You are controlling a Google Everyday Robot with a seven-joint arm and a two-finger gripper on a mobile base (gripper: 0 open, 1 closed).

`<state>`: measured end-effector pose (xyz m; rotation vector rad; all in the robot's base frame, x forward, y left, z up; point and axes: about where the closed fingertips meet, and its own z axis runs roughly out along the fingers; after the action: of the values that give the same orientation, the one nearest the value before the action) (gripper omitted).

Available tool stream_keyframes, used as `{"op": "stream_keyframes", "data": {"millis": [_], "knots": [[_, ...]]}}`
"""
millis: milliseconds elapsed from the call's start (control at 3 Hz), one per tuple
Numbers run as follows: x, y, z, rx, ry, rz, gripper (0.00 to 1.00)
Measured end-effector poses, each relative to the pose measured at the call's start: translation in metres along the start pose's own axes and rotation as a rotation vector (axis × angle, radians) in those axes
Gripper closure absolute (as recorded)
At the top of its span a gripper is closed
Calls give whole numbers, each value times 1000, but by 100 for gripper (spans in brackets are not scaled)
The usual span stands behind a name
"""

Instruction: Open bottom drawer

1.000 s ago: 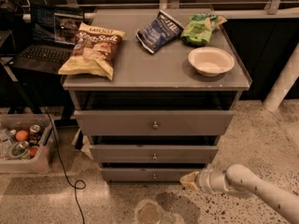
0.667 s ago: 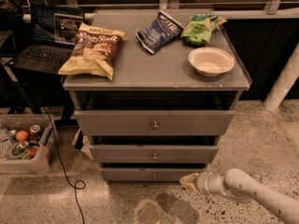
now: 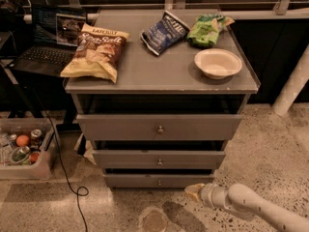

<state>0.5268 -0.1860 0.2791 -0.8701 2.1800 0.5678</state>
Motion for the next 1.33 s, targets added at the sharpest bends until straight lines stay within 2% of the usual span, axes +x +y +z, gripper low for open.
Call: {"op": "stream_keyframes", "data": {"millis": [667,1000,1333], "knots": [[12,-21,37,101,-45,39,100],[16,-47,50,175,-75,72,100],[-8,-93,52,260,-133,80,100]]}}
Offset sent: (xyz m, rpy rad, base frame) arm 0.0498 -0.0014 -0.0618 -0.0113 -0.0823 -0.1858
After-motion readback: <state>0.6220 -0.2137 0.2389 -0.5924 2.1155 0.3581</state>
